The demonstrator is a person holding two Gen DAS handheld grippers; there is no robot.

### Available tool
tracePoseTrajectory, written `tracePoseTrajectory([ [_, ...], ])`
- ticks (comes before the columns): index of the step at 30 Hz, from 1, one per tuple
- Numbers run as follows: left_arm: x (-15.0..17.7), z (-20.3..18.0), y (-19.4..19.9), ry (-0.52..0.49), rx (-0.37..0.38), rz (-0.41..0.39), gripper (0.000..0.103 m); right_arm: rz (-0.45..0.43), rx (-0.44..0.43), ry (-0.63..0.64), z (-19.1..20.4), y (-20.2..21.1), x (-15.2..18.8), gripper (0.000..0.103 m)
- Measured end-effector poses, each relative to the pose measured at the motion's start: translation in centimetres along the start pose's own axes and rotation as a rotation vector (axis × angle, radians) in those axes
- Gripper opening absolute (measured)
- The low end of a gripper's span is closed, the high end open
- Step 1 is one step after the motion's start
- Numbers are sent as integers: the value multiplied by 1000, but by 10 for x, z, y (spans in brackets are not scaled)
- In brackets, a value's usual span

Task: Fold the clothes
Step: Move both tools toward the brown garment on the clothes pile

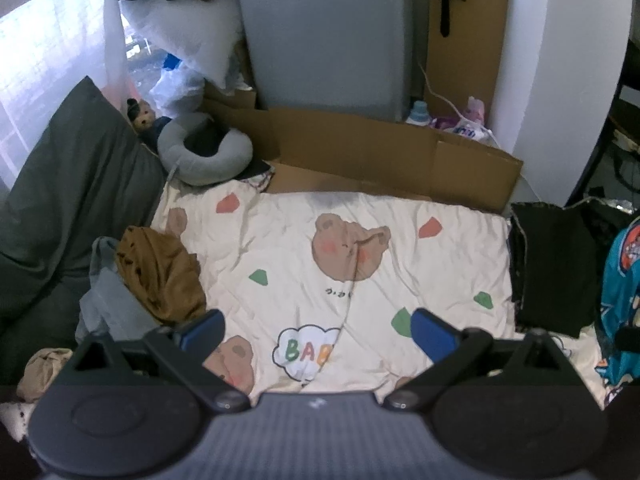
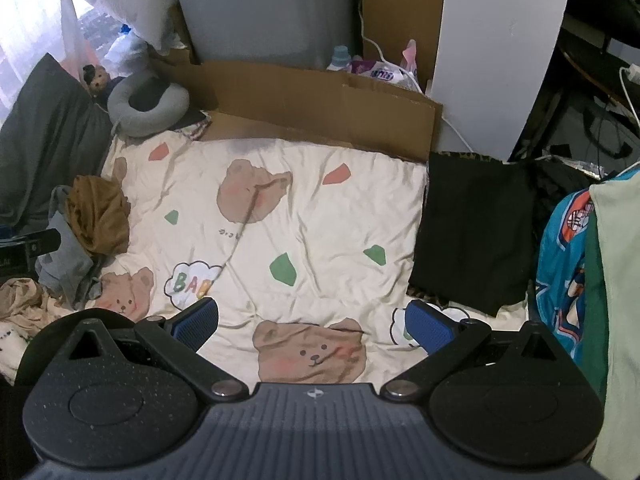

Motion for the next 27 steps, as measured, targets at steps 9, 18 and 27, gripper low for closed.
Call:
tracePoseTrajectory([
  [9,-12,27,17,26,-24,-29,99,-42,-26,24,15,17,-13,103],
  [18,-36,79,40,120,-84,-101,99,-121,-100,119,45,39,-56,103],
  [27,-55,138,53,217,-176,-135,101,-124,-165,163,61,16,-87,103],
])
Point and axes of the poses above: each gripper's, at about its wrist camera, not at the fingertips, and y roughly against the way its jaws point, z to its left, x to its underside, the point moved 7 cm from there along -y, roughly the way its jaws point, and after that the axes turned 10 degrees about y, right-handed, at the moved point
